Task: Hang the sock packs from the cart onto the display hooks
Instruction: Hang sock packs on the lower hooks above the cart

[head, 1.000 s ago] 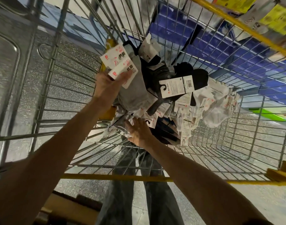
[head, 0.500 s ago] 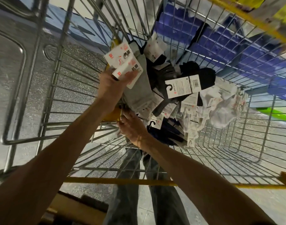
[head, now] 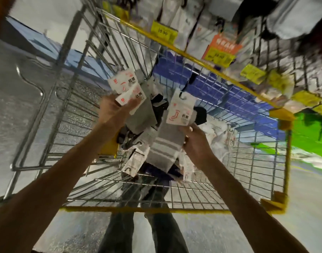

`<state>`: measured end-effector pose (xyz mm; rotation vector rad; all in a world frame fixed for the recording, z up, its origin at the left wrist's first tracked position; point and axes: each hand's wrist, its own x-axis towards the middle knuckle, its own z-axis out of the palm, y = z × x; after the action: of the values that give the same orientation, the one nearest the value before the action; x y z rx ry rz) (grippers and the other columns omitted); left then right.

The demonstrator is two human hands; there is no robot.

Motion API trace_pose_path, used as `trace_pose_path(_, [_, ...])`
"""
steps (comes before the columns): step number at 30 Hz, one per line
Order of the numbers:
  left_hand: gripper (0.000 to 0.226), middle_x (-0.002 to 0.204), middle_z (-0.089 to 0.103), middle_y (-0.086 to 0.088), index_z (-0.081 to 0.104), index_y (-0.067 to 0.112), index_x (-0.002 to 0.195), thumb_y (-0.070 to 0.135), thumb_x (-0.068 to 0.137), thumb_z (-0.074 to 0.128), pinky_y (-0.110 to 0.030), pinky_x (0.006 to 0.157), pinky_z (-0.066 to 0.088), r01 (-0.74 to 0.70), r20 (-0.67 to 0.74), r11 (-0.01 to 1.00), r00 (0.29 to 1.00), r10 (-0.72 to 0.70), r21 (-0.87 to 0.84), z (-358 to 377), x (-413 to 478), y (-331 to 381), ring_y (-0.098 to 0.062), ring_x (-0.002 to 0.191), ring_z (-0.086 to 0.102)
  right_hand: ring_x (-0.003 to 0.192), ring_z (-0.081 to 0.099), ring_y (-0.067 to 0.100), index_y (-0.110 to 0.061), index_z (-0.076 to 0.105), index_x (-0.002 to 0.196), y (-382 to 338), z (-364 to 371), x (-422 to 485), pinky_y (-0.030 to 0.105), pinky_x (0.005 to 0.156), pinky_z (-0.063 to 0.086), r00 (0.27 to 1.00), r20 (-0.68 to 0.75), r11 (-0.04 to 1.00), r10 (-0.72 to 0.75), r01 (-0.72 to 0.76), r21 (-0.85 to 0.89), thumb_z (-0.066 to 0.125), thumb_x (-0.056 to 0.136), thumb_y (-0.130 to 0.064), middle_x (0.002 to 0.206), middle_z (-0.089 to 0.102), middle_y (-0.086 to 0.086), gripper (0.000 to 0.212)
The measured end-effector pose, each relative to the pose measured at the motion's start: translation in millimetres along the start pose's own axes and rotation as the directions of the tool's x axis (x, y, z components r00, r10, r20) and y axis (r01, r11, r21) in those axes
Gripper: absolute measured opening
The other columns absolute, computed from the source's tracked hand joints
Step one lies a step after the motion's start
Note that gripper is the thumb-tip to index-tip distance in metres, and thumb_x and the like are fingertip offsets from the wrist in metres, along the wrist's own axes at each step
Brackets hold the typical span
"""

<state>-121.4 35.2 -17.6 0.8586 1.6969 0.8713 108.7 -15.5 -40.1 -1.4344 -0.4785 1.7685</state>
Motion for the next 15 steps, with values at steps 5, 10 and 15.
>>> trace_pose_path(5, [0.022, 0.078, 0.073, 0.006, 0.070, 0.019, 0.089, 0.033, 0.074, 0.080, -0.024, 0.055, 0.055, 0.016, 0.190, 0.998, 0.982, -0.004, -0.066, 18.2, -17.8, 31.0, -0.012, 0.070, 0.071, 0.111, 0.065, 0.022, -0.014, 0.054, 0.132, -49.0, 11.3, -22.0, 0.048, 0.094, 0.053, 0.994, 0.082, 0.994, -0.076, 0.082, -0.073, 0.053, 0.097, -0.006, 0.120, 0.069, 0.001, 0.036])
trace_pose_path(10, [0.017, 0.077, 0.067, 0.000, 0.067, 0.004, 0.098, 0.015, 0.087, 0.073, -0.012, 0.043, 0.047, 0.078, 0.216, 0.993, 0.975, -0.057, -0.087, 40.6, -38.6, 85.3, 0.003, 0.049, 0.063, 0.118, 0.061, 0.022, -0.027, 0.047, 0.136, -92.5, 21.3, -51.2, 0.047, 0.097, 0.052, 0.973, 0.046, 0.954, -0.227, 0.232, -0.189, 0.052, 0.100, -0.014, 0.127, 0.064, 0.000, 0.039])
trace_pose_path(15, [0.006, 0.072, 0.072, 0.002, 0.069, 0.006, 0.094, 0.005, 0.088, 0.069, -0.018, 0.049, 0.052, 0.057, 0.292, 0.993, 0.956, -0.023, -0.108, 44.3, -60.3, 140.0, -0.012, 0.066, 0.070, 0.119, 0.061, 0.026, -0.025, 0.047, 0.139, -133.8, 22.4, -81.2, 0.048, 0.101, 0.049, 0.974, -0.010, 0.964, -0.226, 0.222, -0.150, 0.055, 0.098, -0.012, 0.130, 0.064, 0.004, 0.044])
